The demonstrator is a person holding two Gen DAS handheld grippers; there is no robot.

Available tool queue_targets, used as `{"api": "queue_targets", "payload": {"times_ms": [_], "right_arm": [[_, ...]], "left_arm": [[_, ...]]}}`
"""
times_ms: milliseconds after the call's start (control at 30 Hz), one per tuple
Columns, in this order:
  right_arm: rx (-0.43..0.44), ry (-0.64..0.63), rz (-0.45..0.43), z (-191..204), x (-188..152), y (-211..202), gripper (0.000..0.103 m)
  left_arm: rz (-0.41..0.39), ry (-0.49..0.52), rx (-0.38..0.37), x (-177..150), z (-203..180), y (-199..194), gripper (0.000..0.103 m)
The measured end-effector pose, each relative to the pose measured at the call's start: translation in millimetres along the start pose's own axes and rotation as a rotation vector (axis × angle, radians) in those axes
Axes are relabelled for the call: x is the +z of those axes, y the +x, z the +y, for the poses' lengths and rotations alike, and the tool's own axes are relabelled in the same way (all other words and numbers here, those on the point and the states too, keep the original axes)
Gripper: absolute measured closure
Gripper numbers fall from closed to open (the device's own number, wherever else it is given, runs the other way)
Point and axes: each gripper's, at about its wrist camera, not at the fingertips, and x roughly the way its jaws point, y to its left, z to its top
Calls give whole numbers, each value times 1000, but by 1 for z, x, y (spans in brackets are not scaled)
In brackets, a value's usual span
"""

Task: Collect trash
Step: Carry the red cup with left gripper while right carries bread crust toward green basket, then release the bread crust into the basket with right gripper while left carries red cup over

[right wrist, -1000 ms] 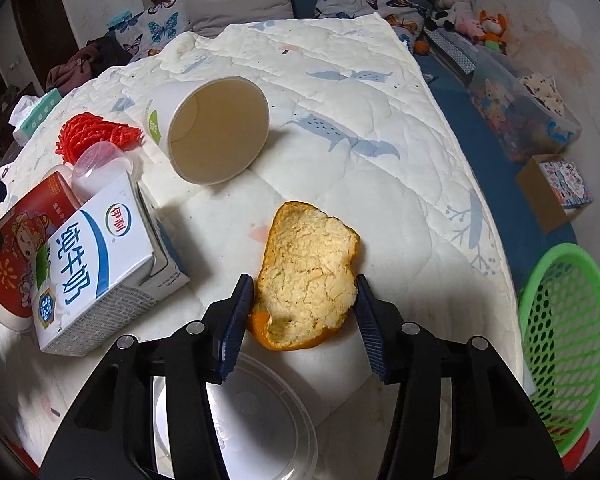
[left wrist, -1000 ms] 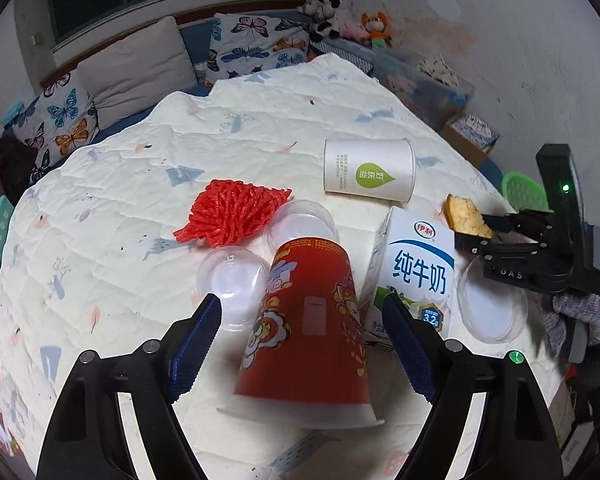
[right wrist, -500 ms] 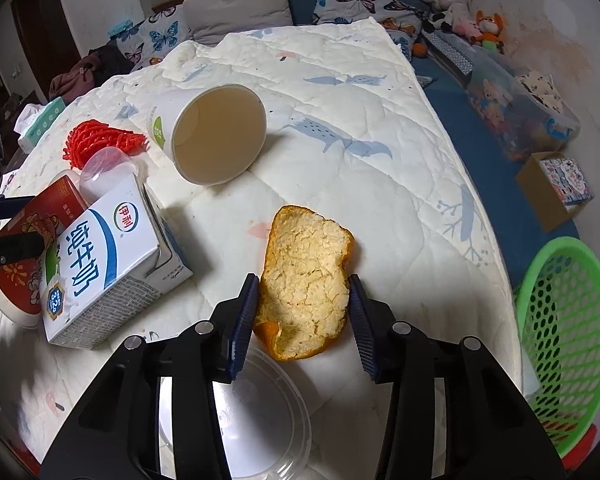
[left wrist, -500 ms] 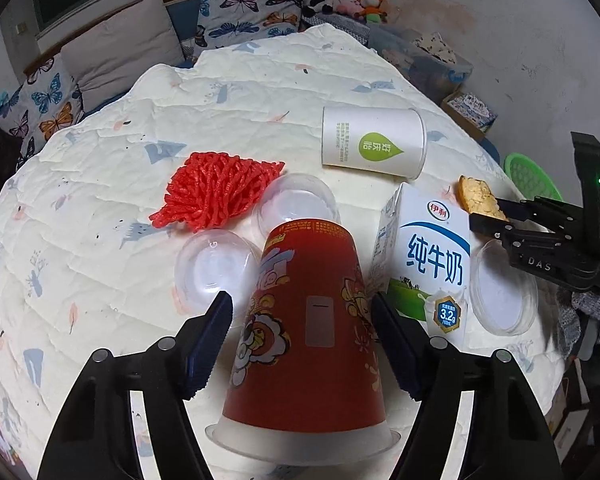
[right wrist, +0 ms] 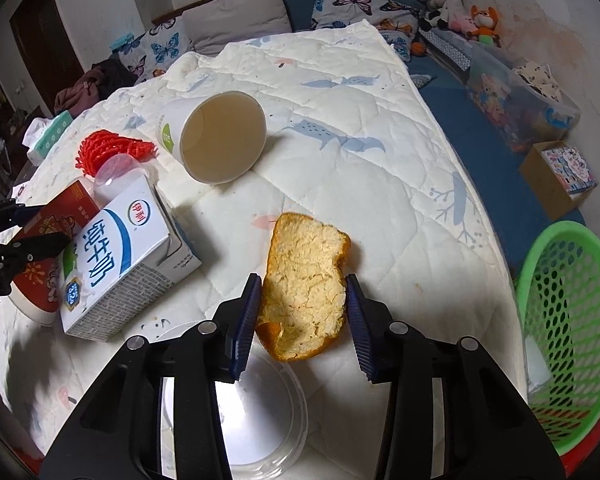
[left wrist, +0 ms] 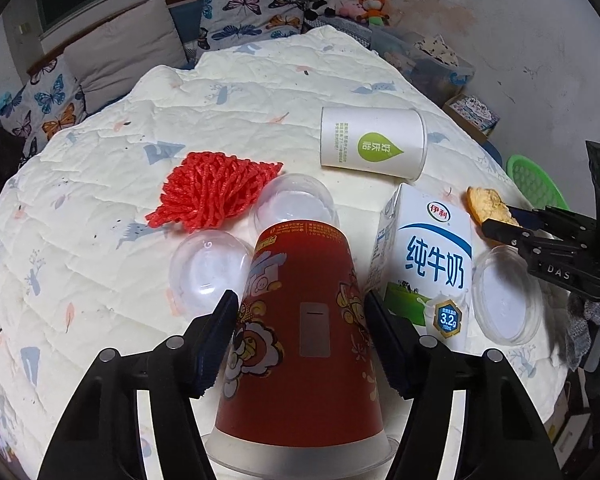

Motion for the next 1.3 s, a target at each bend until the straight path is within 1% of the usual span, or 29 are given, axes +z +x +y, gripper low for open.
{"api": "queue_targets", "payload": {"times_ms": [200,367,633,767,900,1133,1300], "right_arm": [[15,3,-19,2,-2,-10,61],[26,16,-42,0,-6,-22,62],[15,50,-79,-17,-21,-51,62],[-17,87,-105,-42,-31,-71,62],[-83,134,-110,-79,-44,-86,62],[-175,225,-78,-149,-68,-93,61],[-191,296,-49,-191,-84,-91,61]], "left_arm": [[-38,-15,16,-4,3,-18,41],[-65,-45,-4,-8,6,-36,41],[-98,-21,-36,-13,-17,-64,41],[-118,5,-63,-13,-39,-75,41],[-134,37,-95,-7,-67,-79,41],[-138,88,-164,12,-123,-70,41],[-137,114,-195,25,-158,-63,41]]}}
